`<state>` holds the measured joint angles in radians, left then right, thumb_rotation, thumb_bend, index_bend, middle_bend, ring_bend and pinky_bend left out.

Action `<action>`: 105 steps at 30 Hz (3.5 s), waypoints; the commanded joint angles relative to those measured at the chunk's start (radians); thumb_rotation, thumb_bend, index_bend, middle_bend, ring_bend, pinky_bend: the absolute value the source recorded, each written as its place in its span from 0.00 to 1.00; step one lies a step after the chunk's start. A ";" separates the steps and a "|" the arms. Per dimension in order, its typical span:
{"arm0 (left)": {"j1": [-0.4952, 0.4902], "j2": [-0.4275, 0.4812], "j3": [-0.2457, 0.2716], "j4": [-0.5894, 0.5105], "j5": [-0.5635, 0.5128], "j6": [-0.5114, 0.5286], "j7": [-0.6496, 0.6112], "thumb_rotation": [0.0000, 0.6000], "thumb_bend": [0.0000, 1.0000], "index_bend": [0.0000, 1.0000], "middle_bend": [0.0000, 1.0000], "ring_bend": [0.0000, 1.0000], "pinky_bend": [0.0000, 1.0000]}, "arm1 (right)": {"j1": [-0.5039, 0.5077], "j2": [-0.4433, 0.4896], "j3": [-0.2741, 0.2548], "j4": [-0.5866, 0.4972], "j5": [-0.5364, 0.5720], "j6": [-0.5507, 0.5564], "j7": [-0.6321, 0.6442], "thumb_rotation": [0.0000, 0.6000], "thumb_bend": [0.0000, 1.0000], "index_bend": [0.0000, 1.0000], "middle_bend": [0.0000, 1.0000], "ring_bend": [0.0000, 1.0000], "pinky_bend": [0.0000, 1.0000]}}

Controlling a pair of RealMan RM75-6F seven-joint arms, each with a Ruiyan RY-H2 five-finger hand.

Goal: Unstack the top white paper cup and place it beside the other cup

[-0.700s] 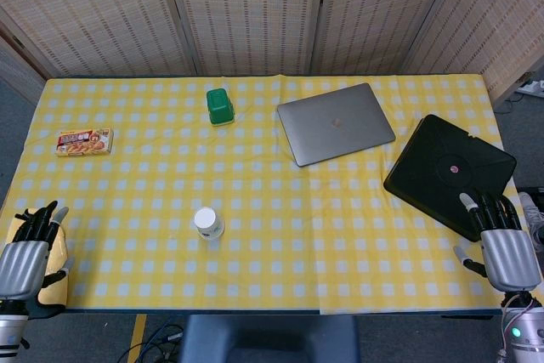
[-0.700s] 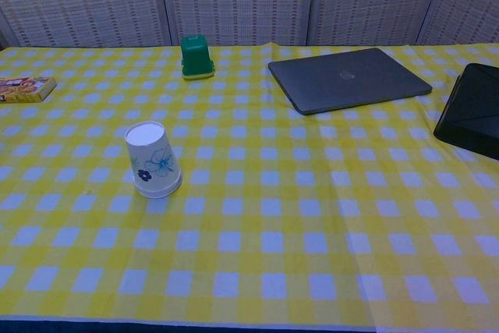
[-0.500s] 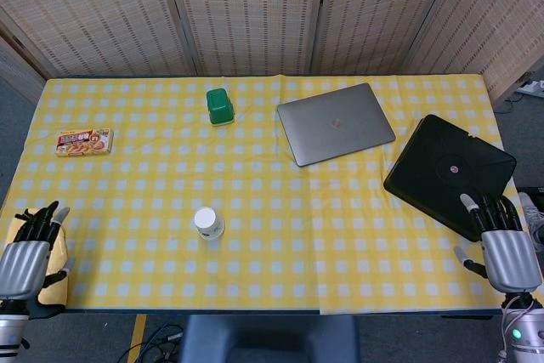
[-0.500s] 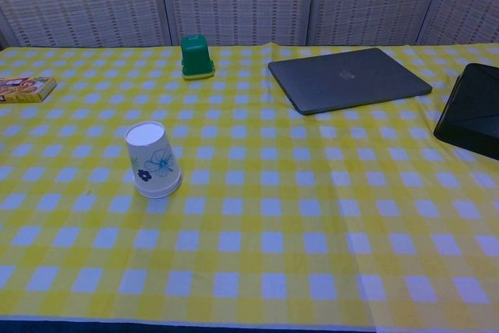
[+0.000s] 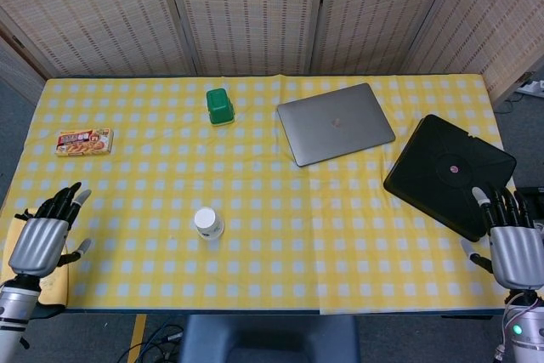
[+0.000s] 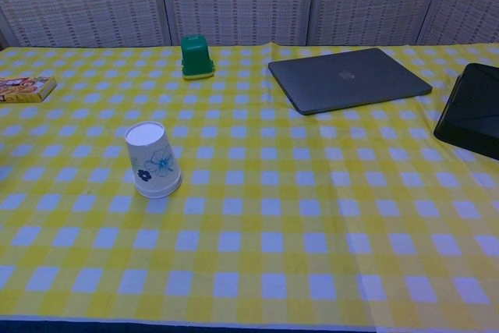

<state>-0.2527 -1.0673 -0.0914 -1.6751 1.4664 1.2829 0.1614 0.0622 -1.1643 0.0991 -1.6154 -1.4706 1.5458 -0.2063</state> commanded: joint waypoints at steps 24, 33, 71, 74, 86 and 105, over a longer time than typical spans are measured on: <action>-0.427 0.091 -0.061 -0.303 -0.541 -0.420 0.457 1.00 0.32 0.11 0.00 0.00 0.18 | 0.029 -0.005 0.004 0.021 -0.017 -0.035 -0.014 1.00 0.22 0.06 0.00 0.00 0.00; -0.476 0.081 -0.013 -0.406 -0.614 -0.362 0.534 1.00 0.32 0.13 0.00 0.00 0.18 | 0.021 0.010 -0.018 0.015 -0.066 -0.013 0.019 1.00 0.22 0.06 0.00 0.00 0.00; -0.754 -0.138 0.047 -0.334 -0.954 -0.282 0.672 1.00 0.32 0.19 0.00 0.00 0.18 | 0.004 0.045 -0.034 0.015 -0.110 0.018 0.088 1.00 0.22 0.06 0.00 0.00 0.00; -0.768 -0.147 0.046 -0.332 -0.963 -0.274 0.675 1.00 0.32 0.20 0.00 0.00 0.18 | 0.004 0.046 -0.036 0.014 -0.110 0.016 0.087 1.00 0.22 0.06 0.00 0.00 0.00; -0.808 -0.168 0.043 -0.310 -0.977 -0.273 0.652 1.00 0.32 0.27 0.00 0.00 0.18 | 0.004 0.048 -0.038 0.011 -0.112 0.012 0.081 1.00 0.22 0.06 0.00 0.00 0.00; -0.826 -0.185 0.056 -0.295 -0.963 -0.249 0.630 1.00 0.32 0.32 0.00 0.00 0.18 | 0.000 0.051 -0.038 0.008 -0.114 0.017 0.082 1.00 0.22 0.06 0.00 0.00 0.00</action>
<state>-1.0787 -1.2521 -0.0351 -1.9699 0.5030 1.0344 0.7909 0.0625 -1.1135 0.0611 -1.6073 -1.5843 1.5633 -0.1247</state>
